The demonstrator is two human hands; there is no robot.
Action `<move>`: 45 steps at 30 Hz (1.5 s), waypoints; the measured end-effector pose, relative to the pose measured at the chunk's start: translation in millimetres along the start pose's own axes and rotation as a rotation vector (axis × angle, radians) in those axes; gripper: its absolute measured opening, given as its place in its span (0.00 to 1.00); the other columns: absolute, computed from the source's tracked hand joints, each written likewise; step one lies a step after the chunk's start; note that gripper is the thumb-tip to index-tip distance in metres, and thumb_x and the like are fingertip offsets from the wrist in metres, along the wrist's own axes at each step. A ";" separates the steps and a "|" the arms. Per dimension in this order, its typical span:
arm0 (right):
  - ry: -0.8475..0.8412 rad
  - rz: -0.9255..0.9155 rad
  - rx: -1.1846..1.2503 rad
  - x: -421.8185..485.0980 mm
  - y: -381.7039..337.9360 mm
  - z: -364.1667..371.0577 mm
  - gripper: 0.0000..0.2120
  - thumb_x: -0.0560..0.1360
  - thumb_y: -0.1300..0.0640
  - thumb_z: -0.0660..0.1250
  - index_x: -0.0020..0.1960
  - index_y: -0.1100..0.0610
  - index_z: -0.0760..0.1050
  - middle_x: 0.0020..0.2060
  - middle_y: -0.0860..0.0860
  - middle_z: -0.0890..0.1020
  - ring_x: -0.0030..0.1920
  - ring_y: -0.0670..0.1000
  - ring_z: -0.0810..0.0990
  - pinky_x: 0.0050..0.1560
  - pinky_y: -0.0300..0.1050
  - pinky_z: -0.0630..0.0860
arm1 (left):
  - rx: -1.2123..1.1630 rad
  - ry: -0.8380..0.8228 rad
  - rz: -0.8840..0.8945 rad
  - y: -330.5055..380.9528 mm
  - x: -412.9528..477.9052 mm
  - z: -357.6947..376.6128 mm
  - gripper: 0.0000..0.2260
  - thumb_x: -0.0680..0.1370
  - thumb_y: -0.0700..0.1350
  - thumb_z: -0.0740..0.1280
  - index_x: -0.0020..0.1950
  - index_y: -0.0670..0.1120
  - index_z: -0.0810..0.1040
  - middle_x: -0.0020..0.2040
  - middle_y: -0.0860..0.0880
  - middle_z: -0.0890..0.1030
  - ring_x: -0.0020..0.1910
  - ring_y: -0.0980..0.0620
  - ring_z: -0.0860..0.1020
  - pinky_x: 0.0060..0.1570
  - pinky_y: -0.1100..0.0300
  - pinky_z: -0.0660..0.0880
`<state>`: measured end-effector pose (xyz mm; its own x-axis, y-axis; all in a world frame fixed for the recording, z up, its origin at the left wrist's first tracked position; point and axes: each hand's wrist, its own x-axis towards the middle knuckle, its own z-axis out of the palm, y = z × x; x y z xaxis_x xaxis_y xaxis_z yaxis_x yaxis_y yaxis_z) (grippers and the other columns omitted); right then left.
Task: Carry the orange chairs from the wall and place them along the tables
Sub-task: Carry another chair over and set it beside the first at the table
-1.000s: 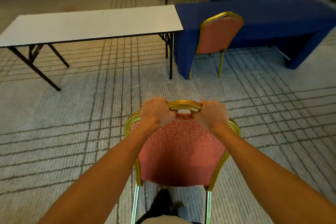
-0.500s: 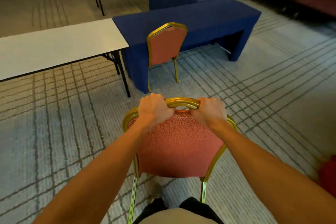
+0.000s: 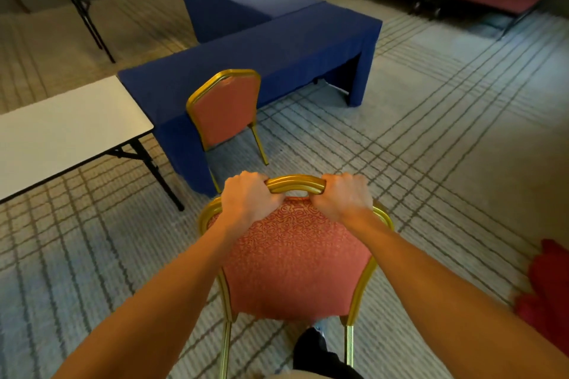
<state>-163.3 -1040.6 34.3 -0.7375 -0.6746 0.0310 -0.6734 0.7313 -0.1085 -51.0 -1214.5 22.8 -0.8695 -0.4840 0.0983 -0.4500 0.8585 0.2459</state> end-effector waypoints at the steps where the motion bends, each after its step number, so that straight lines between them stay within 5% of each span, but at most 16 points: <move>1: -0.010 0.008 0.011 10.2 8.9 1.2 0.14 0.77 0.40 0.60 0.44 0.50 0.75 0.45 0.55 0.85 0.48 0.60 0.83 0.45 0.50 0.69 | -0.009 -0.008 0.010 5.3 12.0 3.1 0.23 0.75 0.67 0.66 0.29 0.53 0.67 0.28 0.53 0.71 0.30 0.47 0.74 0.33 0.55 0.66; 9: -0.007 0.011 0.055 131.2 81.9 -2.5 0.17 0.76 0.39 0.62 0.47 0.52 0.79 0.47 0.55 0.85 0.50 0.60 0.82 0.46 0.50 0.70 | 0.023 -0.008 0.012 47.5 140.1 19.8 0.23 0.74 0.67 0.67 0.30 0.52 0.67 0.31 0.52 0.74 0.35 0.43 0.79 0.35 0.54 0.66; 14: -0.003 -0.003 0.049 198.4 110.5 -6.9 0.13 0.75 0.41 0.62 0.41 0.49 0.72 0.44 0.54 0.84 0.47 0.58 0.82 0.43 0.49 0.66 | 0.011 0.019 0.030 54.3 213.5 29.5 0.21 0.73 0.67 0.67 0.33 0.52 0.72 0.34 0.49 0.80 0.36 0.43 0.79 0.35 0.55 0.65; 25: -0.022 0.033 0.031 383.7 156.5 6.0 0.15 0.77 0.39 0.62 0.39 0.49 0.72 0.39 0.51 0.83 0.42 0.55 0.81 0.42 0.47 0.68 | -0.029 -0.005 0.072 44.5 407.6 70.5 0.21 0.75 0.67 0.66 0.33 0.52 0.71 0.31 0.53 0.75 0.35 0.45 0.79 0.35 0.55 0.66; 30: -0.036 0.024 -0.008 456.5 173.2 2.0 0.12 0.76 0.42 0.62 0.42 0.50 0.71 0.40 0.51 0.83 0.43 0.55 0.82 0.42 0.47 0.67 | -0.005 -0.011 0.077 42.0 484.1 75.3 0.22 0.74 0.68 0.65 0.38 0.50 0.79 0.35 0.51 0.80 0.36 0.46 0.79 0.37 0.55 0.67; 37: -0.019 0.012 0.010 560.7 214.3 3.1 0.15 0.77 0.39 0.61 0.40 0.49 0.71 0.41 0.52 0.83 0.44 0.56 0.81 0.41 0.47 0.66 | 0.000 -0.047 0.031 59.1 587.7 79.7 0.19 0.73 0.64 0.64 0.31 0.51 0.70 0.29 0.54 0.72 0.31 0.47 0.74 0.36 0.54 0.68; 45: -0.034 -0.133 0.052 698.1 267.1 5.6 0.15 0.75 0.41 0.63 0.40 0.52 0.74 0.39 0.53 0.82 0.43 0.57 0.80 0.40 0.48 0.65 | 0.014 -0.007 -0.103 76.2 704.0 96.2 0.17 0.73 0.62 0.64 0.33 0.50 0.76 0.29 0.54 0.75 0.30 0.50 0.74 0.36 0.53 0.73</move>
<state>-857.8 -1316.8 21.4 -0.6390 -0.7690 0.0148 -0.7610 0.6293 -0.1575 -717.1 -1473.5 18.0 -0.8200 -0.5685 0.0662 -0.5398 0.8066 0.2408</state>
